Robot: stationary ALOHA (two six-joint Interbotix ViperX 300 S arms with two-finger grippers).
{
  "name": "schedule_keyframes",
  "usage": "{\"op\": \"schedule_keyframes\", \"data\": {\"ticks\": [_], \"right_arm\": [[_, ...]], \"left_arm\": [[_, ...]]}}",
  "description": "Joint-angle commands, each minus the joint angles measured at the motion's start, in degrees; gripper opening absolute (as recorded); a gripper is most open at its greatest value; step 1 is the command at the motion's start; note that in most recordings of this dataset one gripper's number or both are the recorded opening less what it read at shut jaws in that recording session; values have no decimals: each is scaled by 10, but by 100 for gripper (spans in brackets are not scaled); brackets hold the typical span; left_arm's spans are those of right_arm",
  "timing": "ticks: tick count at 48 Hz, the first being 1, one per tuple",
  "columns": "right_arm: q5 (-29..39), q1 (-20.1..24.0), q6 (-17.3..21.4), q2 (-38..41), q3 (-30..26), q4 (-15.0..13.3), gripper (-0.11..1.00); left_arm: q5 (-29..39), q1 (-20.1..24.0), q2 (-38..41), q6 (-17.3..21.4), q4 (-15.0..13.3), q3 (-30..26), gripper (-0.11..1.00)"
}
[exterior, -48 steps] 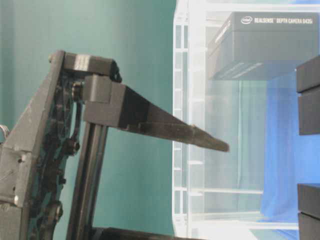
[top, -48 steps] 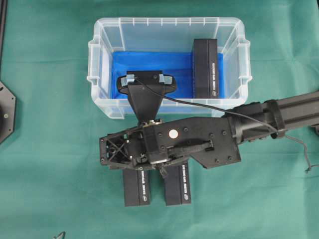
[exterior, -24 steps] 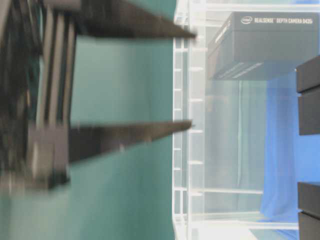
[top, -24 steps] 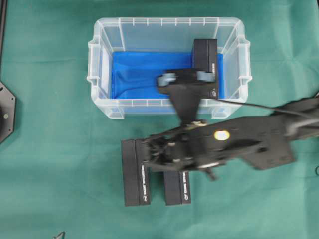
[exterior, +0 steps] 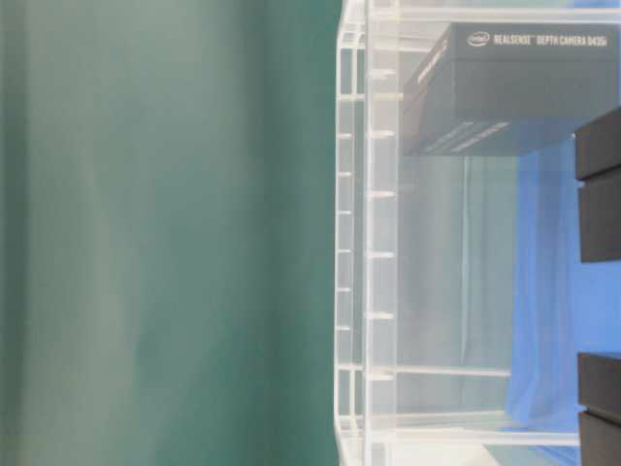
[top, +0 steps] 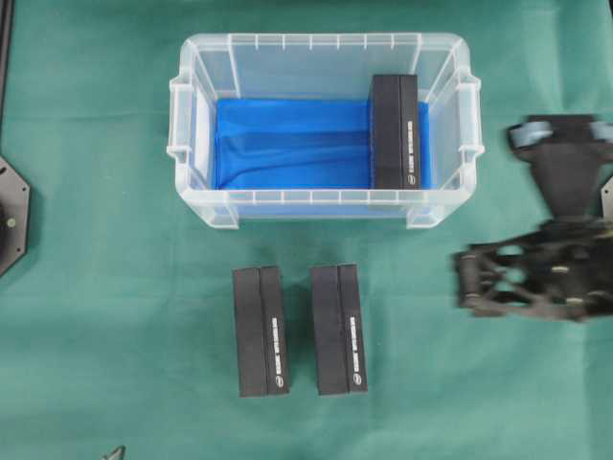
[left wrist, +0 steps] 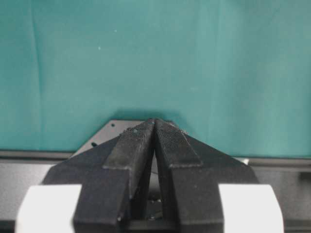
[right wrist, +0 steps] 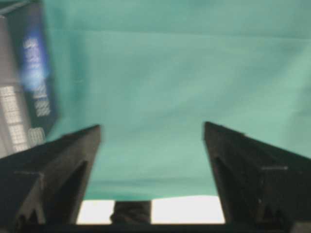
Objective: Take the box out of the case with the right arm.
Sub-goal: 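Open the right gripper to release the box and withdraw right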
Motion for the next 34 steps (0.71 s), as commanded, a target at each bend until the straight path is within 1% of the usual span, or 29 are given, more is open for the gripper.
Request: {"op": "schedule_keyframes", "data": {"ticks": [1,6,11,19,24,27,29,34], "right_arm": [[1,19,11,-46,25,-2,85],[9,38,28,-85,56,-2,85],[11,40,28,-105,68,-4,85],[8,39,22,-105,69,-33,84],[8,26,18,-108,69,-49,84],[8,12,5,-109,72,-54,84],[8,-3,-10,-112,74,-57,84],[7,-56,-72,-124,82,-57,85]], "left_arm": [[0,0,1,0,2,-4,0],[1,0,-1,0,2,0,0],[1,0,-3,0,2,2,0],[1,-1,-4,0,2,4,0],[1,0,-4,0,2,5,0],[1,-1,-4,0,2,6,0],[1,0,-4,0,2,5,0],[1,-1,-4,-1,2,5,0]]}}
